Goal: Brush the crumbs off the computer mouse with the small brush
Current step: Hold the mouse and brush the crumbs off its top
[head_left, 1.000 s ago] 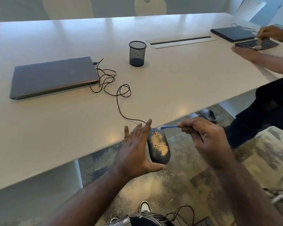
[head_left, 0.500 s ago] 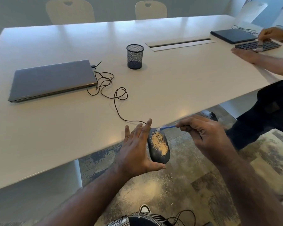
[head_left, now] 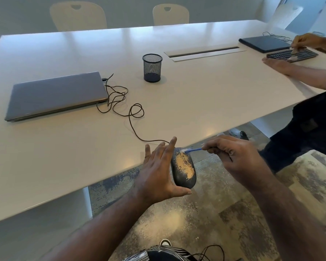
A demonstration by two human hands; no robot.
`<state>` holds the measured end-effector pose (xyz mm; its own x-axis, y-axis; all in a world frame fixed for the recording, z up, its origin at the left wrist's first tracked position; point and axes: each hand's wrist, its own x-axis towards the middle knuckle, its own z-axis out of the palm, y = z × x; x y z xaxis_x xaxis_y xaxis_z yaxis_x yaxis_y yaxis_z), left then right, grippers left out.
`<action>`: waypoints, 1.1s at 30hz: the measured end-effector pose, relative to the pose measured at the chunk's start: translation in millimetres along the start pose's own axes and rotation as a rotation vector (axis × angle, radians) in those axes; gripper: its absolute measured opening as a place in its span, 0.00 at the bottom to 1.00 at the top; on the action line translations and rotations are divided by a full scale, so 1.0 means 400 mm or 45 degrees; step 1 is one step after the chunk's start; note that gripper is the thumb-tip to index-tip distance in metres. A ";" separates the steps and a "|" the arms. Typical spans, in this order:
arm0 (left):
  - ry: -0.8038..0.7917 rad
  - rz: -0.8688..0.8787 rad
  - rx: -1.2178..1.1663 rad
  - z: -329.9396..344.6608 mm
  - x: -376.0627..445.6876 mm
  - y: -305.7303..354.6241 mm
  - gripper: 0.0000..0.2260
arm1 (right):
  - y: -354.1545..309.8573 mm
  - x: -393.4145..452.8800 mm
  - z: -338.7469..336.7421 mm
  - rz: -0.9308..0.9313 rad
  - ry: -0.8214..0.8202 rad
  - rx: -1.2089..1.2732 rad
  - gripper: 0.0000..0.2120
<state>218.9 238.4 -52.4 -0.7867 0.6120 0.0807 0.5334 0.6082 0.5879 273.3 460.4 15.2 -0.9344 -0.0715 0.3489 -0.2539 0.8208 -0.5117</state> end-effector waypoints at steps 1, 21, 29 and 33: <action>-0.004 0.000 0.004 0.000 0.001 0.000 0.62 | 0.006 0.000 -0.005 0.015 -0.004 -0.011 0.14; -0.028 0.020 0.014 0.005 0.014 0.006 0.62 | -0.021 0.047 -0.014 -0.046 0.011 -0.003 0.13; -0.020 0.034 0.001 0.004 0.018 0.009 0.63 | -0.035 0.066 -0.020 -0.070 -0.010 -0.042 0.12; -0.017 0.027 -0.008 0.004 0.023 0.010 0.64 | -0.055 0.068 -0.006 -0.106 -0.099 -0.103 0.12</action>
<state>214.4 247.4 -50.6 -0.7712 0.6312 0.0827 0.5478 0.5919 0.5912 253.9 442.0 37.8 -0.9284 -0.1823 0.3237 -0.3132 0.8529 -0.4178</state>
